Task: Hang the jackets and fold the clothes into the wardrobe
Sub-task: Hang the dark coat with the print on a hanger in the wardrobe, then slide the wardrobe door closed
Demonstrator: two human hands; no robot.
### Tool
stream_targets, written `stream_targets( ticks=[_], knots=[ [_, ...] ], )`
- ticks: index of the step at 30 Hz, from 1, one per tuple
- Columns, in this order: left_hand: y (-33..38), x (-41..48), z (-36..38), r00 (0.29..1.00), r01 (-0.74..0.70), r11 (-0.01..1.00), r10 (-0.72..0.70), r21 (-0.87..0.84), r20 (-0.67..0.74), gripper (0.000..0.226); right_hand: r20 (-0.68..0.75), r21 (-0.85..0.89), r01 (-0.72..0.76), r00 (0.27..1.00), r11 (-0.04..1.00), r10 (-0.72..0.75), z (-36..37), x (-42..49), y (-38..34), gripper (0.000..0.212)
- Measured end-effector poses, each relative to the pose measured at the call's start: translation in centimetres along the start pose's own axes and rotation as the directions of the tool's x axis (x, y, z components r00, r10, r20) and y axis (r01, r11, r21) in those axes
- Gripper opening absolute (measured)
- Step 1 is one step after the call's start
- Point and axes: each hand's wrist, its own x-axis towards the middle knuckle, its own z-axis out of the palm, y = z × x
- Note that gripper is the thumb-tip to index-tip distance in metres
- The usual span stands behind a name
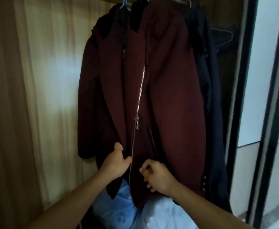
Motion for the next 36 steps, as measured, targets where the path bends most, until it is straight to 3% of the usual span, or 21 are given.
stream_targets(
  ticks=[4,7,9,11,13,15,17,20,23,25,27,32,36],
  knots=[
    [1.2,-5.3,2.5,0.981,-0.019,0.966,-0.032,0.259,0.19,0.034,0.148,0.095,-0.137,0.981,0.986,0.123,-2.7,-6.3,4.2,0.012],
    [4.4,-9.4,4.9,0.957,-0.138,0.902,0.015,0.41,0.289,0.03,0.283,0.038,-0.204,0.941,0.978,0.185,-5.8,-10.8,6.9,0.005],
    [7.3,-11.6,6.3,0.948,-0.212,0.915,0.108,0.342,0.3,0.034,0.313,0.0,-0.23,0.924,0.973,0.218,-8.2,-13.4,8.4,0.01],
    [10.2,-13.3,7.7,0.923,-0.256,0.96,0.206,0.117,0.325,0.032,0.278,-0.029,-0.243,0.93,0.97,0.241,-10.7,-15.6,9.5,0.016],
    [13.3,-14.7,9.2,0.895,-0.277,0.953,0.301,-0.119,0.33,0.024,0.146,-0.057,-0.197,0.968,0.979,0.204,-13.0,-17.3,10.5,0.021],
    [16.4,-15.5,10.8,0.877,-0.305,0.921,0.371,-0.244,0.305,0.012,-0.024,-0.157,-0.108,0.994,0.982,0.106,-15.0,-18.6,11.6,0.013],
    [18.8,-15.1,12.8,0.878,-0.274,0.904,0.374,-0.327,0.298,0.003,-0.105,-0.235,-0.071,0.993,0.969,0.047,-16.6,-19.6,12.6,0.006],
    [20.9,-12.6,16.1,0.911,-0.234,0.927,0.314,-0.292,0.267,0.019,-0.128,-0.233,-0.075,0.991,0.97,0.046,-18.6,-20.8,14.0,0.009],
    [21.9,-10.2,18.2,0.927,-0.193,0.965,0.239,-0.18,0.288,0.063,-0.161,-0.202,-0.097,0.985,0.975,0.065,-20.1,-21.8,14.9,0.009],
    [22.5,-8.9,19.0,0.921,-0.125,0.969,0.194,-0.215,0.337,0.085,-0.186,-0.194,-0.084,0.981,0.977,0.048,-21.0,-22.2,15.0,0.012],
    [22.9,-7.3,19.9,0.918,-0.086,0.963,0.176,-0.256,0.354,0.084,-0.189,-0.22,-0.067,0.982,0.973,0.025,-21.9,-22.3,14.9,0.015],
    [23.9,-5.5,21.0,0.949,-0.058,0.964,0.134,-0.259,0.287,0.039,-0.211,-0.358,-0.1,0.977,0.928,0.024,-24.3,-21.4,15.9,0.023],
    [23.4,-5.6,21.2,0.944,-0.065,0.974,0.131,-0.218,0.304,0.051,-0.213,-0.489,-0.134,0.977,0.862,0.031,-25.5,-21.5,17.7,0.026]
  ],
)
